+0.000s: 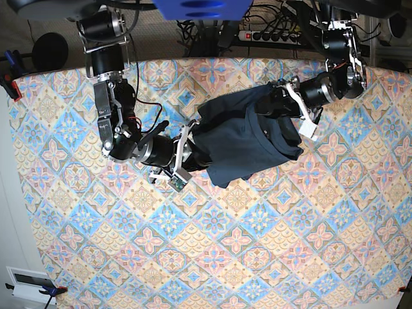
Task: Layout the t-shirt on the table in an organized manner, then fold the t-shirt properly
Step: 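Fold the held end with the left gripper over the bundle toward the right gripper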
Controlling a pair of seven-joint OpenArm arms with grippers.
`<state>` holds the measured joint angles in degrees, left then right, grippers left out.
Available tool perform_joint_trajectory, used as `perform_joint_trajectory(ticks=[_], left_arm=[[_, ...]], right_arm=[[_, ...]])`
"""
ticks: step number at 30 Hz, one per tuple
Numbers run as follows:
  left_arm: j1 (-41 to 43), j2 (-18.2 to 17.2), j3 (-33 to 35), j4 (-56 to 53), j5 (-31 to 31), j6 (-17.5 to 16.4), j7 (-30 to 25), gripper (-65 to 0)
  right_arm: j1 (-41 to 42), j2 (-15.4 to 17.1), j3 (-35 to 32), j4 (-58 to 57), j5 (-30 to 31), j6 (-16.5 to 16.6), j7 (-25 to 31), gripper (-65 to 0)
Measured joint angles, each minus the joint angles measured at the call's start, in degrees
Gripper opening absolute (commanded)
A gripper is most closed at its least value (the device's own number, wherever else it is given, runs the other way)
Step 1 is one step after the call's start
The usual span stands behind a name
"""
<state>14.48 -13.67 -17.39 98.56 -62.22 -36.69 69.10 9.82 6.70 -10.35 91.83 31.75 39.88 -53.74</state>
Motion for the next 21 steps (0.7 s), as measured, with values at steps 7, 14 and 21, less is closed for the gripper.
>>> perform_joint_trajectory(ticks=[7,14,21], left_arm=[[0.1,2.0,1.9,0.0,5.6,0.0,0.0,-41.1],[-0.2,1.4,9.8,0.0,13.3,0.1,-3.4,-41.5],[0.0,1.3,19.6,0.0,20.1,0.0,-8.7,-61.2]], right_arm=[[0.0,0.1,0.3,-2.7,0.2,0.0,0.2,-58.6],[-0.1,0.1,0.0,-9.2,-0.2,0.0,0.0,-58.6],[-0.1,0.1,0.0,-11.6,-0.3,0.0,0.0,-58.6]])
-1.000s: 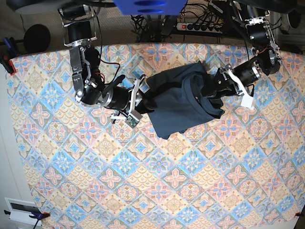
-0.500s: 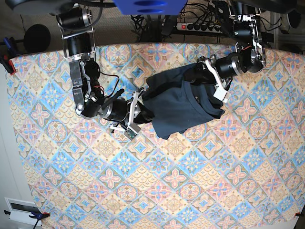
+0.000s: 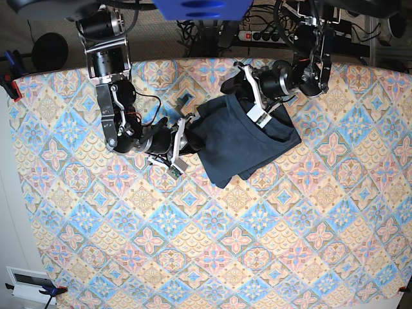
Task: Layout the t-shirt on the table in an organized manner, then fold the t-shirt properly
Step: 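Fold the held end with the left gripper over the bundle toward the right gripper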
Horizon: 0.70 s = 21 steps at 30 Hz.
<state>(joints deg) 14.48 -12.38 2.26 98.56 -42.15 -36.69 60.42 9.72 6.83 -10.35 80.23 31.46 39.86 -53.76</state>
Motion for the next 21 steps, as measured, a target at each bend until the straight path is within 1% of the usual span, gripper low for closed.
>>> perform_joint_trajectory(ticks=[1,3,4,6,9,13,21], left_arm=[[0.0,0.0,0.0,0.0,0.0,0.0,-0.1,-65.0],[0.0,-0.2,-0.3,0.1,0.0,0.0,-0.3,-64.6],[0.1,-1.0,-0.3,0.7,0.0,0.0,-0.3,-63.4],[0.7,-2.5,-0.2,3.8,0.0,0.1,0.0,-64.8],[1.9,-4.7,-0.1,6.5,-0.7,-0.2,-0.2,-65.0],[3.3,-7.8,-0.3,6.6,-0.2,-0.2,0.0,-64.9],[5.0,-11.8,0.0,6.6,0.0,-0.2,-0.4,-64.9]], right_arm=[[0.0,0.0,0.0,0.0,0.0,0.0,0.0,-58.6],[0.0,0.0,0.0,0.0,0.0,0.0,0.0,-58.6],[0.0,0.0,0.0,0.0,0.0,0.0,0.0,-58.6],[0.0,0.0,0.0,0.0,0.0,0.0,0.0,-58.6],[0.0,0.0,0.0,0.0,0.0,0.0,0.0,-58.6],[-0.1,0.0,0.0,0.0,0.0,0.0,0.0,-58.6],[-0.2,0.0,-0.1,0.0,0.0,0.0,0.0,-58.6]])
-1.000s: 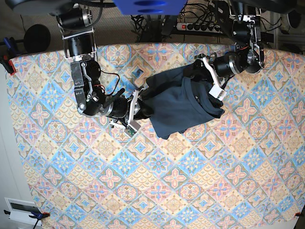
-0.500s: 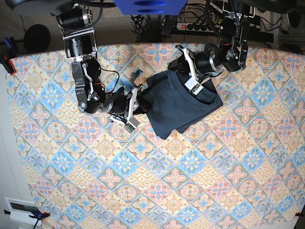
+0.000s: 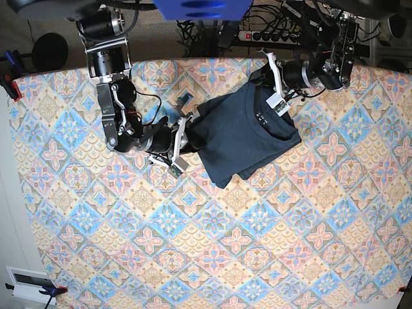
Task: Layout the t-shirt on the table in an organized manner, then fold the t-shirt properly
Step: 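Fold the held end with the left gripper over the bundle toward the right gripper, then drag the folded shirt with the left gripper away from the right gripper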
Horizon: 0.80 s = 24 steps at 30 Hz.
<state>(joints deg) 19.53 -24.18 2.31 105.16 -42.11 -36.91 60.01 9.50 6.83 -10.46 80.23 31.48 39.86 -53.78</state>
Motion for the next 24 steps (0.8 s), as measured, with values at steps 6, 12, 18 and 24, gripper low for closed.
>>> perform_joint_trajectory(ticks=[6,12,18,24], left_arm=[[0.0,-2.4,0.0,-0.1,-0.2,0.0,-0.2,-64.8],[-0.2,-3.7,-0.2,-0.1,-0.1,0.2,-0.2,-64.8],[3.9,-4.2,-8.5,3.4,-0.5,0.2,-4.5,-64.8],[4.0,-3.9,-12.3,2.9,-0.5,0.0,-4.5,-64.8]], right_arm=[[-0.3,0.0,0.0,0.7,-0.1,0.0,-0.1,-58.6],[-1.4,0.0,0.5,8.9,0.2,-0.4,0.4,-58.6],[-2.4,0.0,-0.4,15.1,0.3,0.0,0.0,-58.6],[-2.5,-0.2,-5.2,9.2,0.0,0.0,-0.4,-58.6]])
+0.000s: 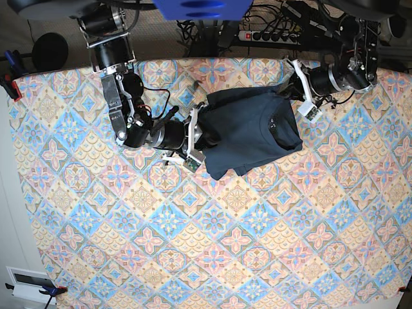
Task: Layout the t-shirt on the table in an organized manner, then fold the t-shirt properly
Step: 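Drag the folded shirt with the left gripper away from the right gripper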
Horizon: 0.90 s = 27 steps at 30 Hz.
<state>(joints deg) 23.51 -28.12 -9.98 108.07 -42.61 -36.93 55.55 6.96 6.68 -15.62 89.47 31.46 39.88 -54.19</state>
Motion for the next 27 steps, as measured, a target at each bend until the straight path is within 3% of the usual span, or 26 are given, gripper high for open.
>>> perform_joint_trajectory(ticks=[8,12,17,19,24,27], left_arm=[[0.3,-1.4,-1.1,-2.8,3.2,0.2,-0.5,-64.8],[-0.2,-1.1,-5.5,-2.8,6.7,0.2,-0.3,-64.8],[-0.2,-0.6,-11.0,-2.8,6.9,-0.1,-0.3,-64.8],[-0.3,1.0,-15.1,-2.8,6.9,-0.1,-0.3,-64.8],[-3.1,9.8,-27.0,-2.8,7.5,0.0,-1.0,-64.8],[-4.3,12.3,-30.7,-2.9,7.3,0.0,-1.1,-64.8]], right_arm=[[0.4,0.2,0.1,-3.1,0.0,-0.2,0.4,-58.6],[3.0,0.2,0.1,-3.3,0.2,0.0,0.5,-58.6],[4.4,0.2,0.2,-3.2,0.1,-0.2,0.6,-58.6],[4.1,0.2,-0.1,-3.3,0.0,-0.2,0.4,-58.6],[4.4,0.2,-1.4,-3.2,0.0,-0.2,0.6,-58.6],[4.0,0.3,-3.2,-2.5,0.0,-0.2,0.4,-58.6]])
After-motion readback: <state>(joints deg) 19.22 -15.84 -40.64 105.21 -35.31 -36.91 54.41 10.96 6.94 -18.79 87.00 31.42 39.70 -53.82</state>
